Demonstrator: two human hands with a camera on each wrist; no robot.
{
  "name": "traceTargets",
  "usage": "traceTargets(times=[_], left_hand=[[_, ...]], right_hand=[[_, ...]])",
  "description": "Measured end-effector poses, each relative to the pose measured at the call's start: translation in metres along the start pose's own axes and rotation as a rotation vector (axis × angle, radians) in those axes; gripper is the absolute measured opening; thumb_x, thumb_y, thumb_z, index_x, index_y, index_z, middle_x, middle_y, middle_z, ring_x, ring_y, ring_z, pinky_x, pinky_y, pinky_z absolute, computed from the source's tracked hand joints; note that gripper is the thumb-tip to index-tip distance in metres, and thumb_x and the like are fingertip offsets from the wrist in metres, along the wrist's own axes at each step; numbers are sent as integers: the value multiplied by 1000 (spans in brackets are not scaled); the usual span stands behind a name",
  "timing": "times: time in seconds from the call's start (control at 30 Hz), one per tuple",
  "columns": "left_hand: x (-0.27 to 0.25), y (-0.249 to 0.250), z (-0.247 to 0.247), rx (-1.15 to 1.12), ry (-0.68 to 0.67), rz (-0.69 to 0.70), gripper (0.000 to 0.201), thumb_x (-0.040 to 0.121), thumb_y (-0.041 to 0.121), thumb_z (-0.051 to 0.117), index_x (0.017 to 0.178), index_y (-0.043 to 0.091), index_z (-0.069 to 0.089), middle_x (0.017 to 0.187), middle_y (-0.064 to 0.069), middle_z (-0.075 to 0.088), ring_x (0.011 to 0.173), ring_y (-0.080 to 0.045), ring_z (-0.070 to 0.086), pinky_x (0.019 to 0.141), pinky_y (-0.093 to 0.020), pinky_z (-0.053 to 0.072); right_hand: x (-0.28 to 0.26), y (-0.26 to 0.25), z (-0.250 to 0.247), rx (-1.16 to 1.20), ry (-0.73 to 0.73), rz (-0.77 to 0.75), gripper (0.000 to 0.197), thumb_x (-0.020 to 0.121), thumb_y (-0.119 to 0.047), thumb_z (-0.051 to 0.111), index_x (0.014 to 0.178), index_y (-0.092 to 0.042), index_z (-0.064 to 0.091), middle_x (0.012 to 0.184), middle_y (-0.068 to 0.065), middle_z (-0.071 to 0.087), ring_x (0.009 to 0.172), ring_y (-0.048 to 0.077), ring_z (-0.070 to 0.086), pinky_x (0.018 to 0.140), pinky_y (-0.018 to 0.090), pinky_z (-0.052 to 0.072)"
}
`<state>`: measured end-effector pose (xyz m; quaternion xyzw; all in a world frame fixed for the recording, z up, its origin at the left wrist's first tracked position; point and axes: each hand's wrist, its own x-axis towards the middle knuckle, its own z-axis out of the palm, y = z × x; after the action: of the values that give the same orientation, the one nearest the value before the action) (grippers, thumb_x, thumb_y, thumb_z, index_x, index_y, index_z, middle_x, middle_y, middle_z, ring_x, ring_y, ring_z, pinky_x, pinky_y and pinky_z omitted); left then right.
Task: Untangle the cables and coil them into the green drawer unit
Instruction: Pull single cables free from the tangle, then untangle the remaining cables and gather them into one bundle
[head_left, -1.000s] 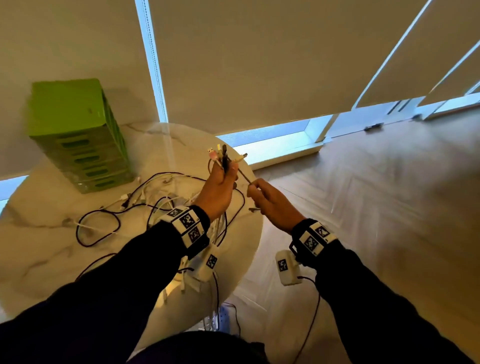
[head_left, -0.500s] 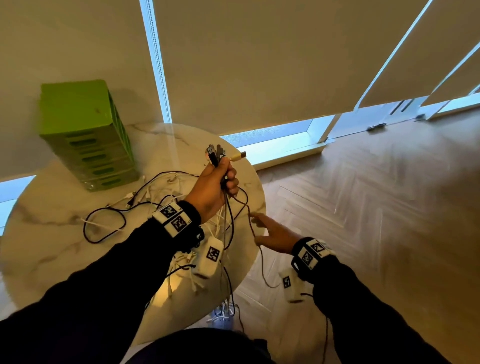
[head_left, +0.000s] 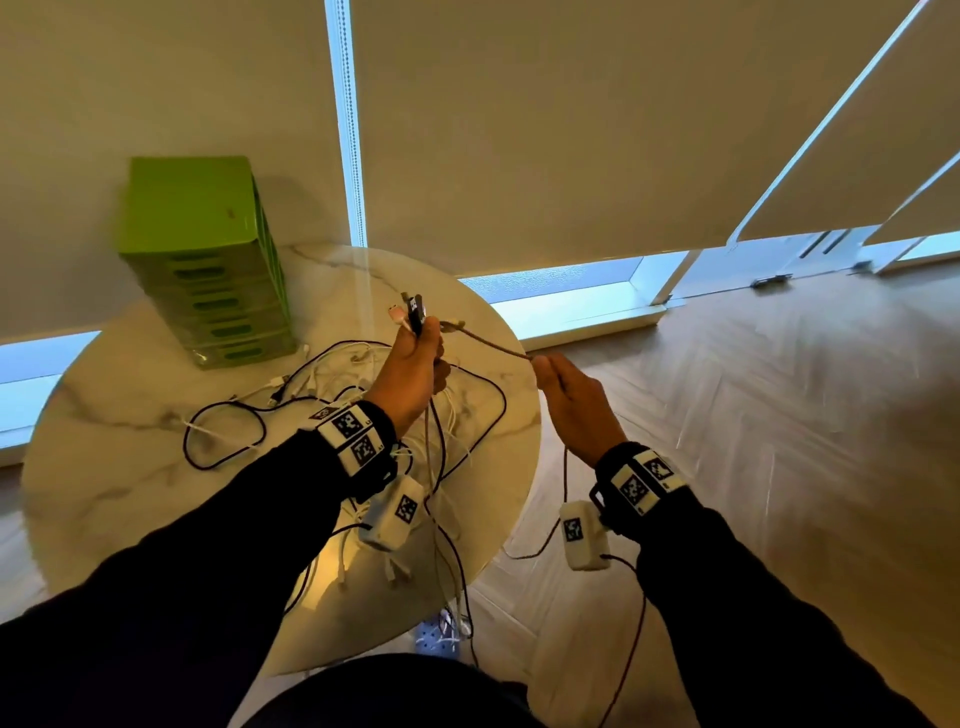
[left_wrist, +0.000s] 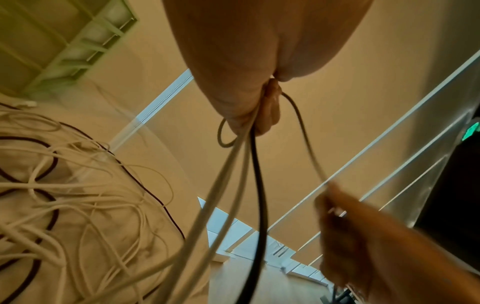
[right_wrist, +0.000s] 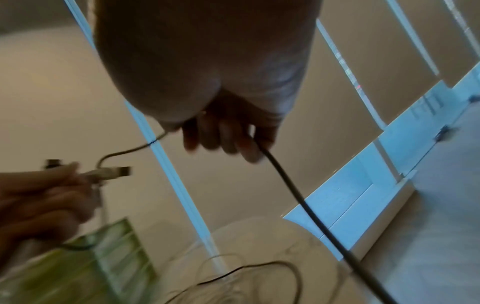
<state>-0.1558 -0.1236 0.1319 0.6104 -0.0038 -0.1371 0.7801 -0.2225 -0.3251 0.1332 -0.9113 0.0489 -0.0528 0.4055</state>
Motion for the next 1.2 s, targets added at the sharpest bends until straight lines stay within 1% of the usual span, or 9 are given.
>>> traceTargets(times=[0.17,0.27,0.33,0.43,0.6,0.67,0.8,1.07,1.2], left_hand=[[-4,3,-4,-122,-91,-72,11,110,31,36,112,29,46,69,4,24,60,-12,16,51,-22,21],[-6,6,-3,-182,-129,-110,15,109,21,40,94,22,39,66,5,24,61,-13,14,49,-22,20],[-7,6,1,-209,-130,-134,27,105,9,43,84,23,33,63,5,25,58,-12,16,50,-23,19],[-7,4,8,-207,-159,-152,36,102,3,44,77,23,29,61,5,24,57,-12,16,50,-26,18],[-10,13,18,-134,-252,-173,37,102,12,52,70,22,35,60,5,23,51,-11,22,49,-23,23],[-9,21,15,-99,-323,-199,34,103,21,53,73,22,39,59,5,23,50,-11,25,52,-25,30],[-4,40,-5,-41,-444,-299,32,103,33,51,75,21,43,57,5,26,51,-14,37,77,-42,53],[11,48,-32,-219,-487,-268,11,98,22,53,88,18,52,66,2,27,61,-15,40,104,-52,45],[28,58,-40,-362,-318,-89,19,91,9,57,90,24,45,70,4,44,65,-14,48,94,-42,50]], right_hand=[[8,60,-18,-359,-133,209,37,106,-39,35,91,-16,59,70,-1,61,72,29,61,70,37,46],[10,73,-11,-451,-373,377,25,100,-35,43,117,-23,57,112,11,71,103,31,64,92,41,50],[8,66,-1,-418,-533,402,53,94,-37,55,144,-27,41,148,11,49,131,29,48,105,42,40],[-1,24,20,-37,-621,204,82,88,-34,72,155,-32,25,163,0,21,147,21,24,114,38,27],[-3,-22,57,344,-852,95,54,91,-20,72,140,-14,53,142,0,57,129,11,52,105,20,40],[-5,-25,65,403,-870,103,22,93,-21,66,108,-7,71,116,8,72,115,19,64,104,30,47],[-5,-5,56,544,-991,237,31,95,-15,51,65,-6,51,66,11,67,91,37,69,96,45,51],[30,44,10,-194,-976,376,29,95,-25,64,74,-5,64,61,5,66,60,17,63,86,36,51],[29,64,3,-587,-604,294,31,89,-39,52,68,-16,57,72,9,66,69,26,62,68,33,47]])
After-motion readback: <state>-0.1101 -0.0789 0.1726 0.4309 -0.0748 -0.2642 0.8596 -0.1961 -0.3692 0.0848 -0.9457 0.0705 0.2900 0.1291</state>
